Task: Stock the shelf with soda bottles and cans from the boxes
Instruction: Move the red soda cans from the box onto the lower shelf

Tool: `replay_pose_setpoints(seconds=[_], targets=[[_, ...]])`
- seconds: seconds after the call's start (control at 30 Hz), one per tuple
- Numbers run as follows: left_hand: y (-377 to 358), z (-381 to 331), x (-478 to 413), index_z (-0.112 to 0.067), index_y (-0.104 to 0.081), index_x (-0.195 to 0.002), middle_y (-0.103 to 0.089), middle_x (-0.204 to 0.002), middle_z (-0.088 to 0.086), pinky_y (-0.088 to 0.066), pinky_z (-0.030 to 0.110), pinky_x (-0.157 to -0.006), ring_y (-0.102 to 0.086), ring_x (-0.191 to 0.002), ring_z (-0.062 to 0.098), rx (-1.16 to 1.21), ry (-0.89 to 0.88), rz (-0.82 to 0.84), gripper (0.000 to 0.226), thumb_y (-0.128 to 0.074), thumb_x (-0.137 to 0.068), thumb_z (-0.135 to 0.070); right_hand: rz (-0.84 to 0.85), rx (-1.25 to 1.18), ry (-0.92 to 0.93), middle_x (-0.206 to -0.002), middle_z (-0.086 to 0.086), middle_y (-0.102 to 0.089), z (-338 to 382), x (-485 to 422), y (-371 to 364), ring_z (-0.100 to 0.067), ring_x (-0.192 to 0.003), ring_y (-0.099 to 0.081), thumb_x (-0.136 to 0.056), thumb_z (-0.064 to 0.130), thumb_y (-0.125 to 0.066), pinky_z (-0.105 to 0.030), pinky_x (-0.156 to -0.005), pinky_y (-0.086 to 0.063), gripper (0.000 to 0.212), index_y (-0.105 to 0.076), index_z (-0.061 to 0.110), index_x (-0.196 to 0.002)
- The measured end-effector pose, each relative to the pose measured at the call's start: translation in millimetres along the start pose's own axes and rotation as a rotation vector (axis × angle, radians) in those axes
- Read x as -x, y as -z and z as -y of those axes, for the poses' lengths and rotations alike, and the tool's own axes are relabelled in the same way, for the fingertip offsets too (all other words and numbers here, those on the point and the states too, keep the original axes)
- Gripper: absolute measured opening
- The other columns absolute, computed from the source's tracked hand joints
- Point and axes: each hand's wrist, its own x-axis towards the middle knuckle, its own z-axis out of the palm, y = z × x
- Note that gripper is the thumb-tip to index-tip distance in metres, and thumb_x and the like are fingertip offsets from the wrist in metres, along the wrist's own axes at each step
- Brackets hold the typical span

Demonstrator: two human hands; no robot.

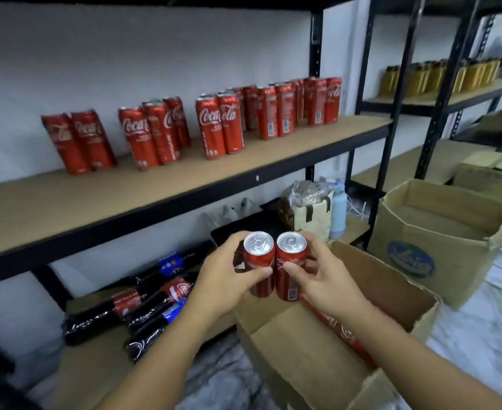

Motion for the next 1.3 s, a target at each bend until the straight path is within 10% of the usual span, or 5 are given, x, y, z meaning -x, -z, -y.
replay_pose_setpoints(seconds=[0.37,0.67,0.83,1.3], targets=[[139.8,-63.4,-38.5,-0.047,-0.060,-0.120,-0.072,-0.113,-0.019,-0.058,0.042,-0.093,-0.068,-0.105,0.004,-0.022,-0.017,-0.252,0.058,-0.090,-0.071,-0.044,0.104,-0.092,0.121,-0.120,0.021,-0.066,139.8,-93.2,-29.0,-0.003,-0.113,-0.063,-0.092,0.040,-0.071,-0.044,-0.101,-0.054,0.036,-0.056,0.052,-0.122],[198.9,-52.5,-107.5,-0.032,-0.063,-0.128,-0.070,-0.115,-0.016,-0.058,0.037,-0.092,-0.066,-0.103,0.002,-0.099,0.051,-0.376,0.052,-0.085,-0.080,-0.037,0.188,-0.187,-0.067,-0.129,0.007,-0.063,192.7,-196.6,-79.1,-0.017,-0.106,-0.064,-0.098,0.040,-0.063,-0.040,-0.076,-0.056,0.048,-0.044,0.040,-0.143],[214.3,-31.0,-146.8,-0.032,-0.065,-0.126,-0.072,-0.114,-0.014,-0.058,0.041,-0.094,-0.067,-0.105,0.007,-0.117,0.092,-0.405,0.050,-0.085,-0.080,-0.034,0.189,-0.136,-0.067,-0.140,0.004,-0.057,191.7,-243.7,-101.1,-0.024,-0.127,-0.056,-0.099,0.034,-0.063,-0.056,-0.100,-0.051,0.054,-0.040,0.036,-0.148],[211.2,-9.8,-165.7,-0.030,-0.049,-0.146,-0.064,-0.133,-0.010,-0.051,0.035,-0.102,-0.060,-0.120,0.011,-0.206,0.096,-0.390,0.056,-0.070,-0.095,-0.036,0.206,-0.155,0.003,-0.135,0.011,-0.058,168.8,-272.4,-122.1,-0.017,-0.132,-0.052,-0.102,0.030,-0.059,-0.052,-0.109,-0.046,0.056,-0.037,0.034,-0.153]])
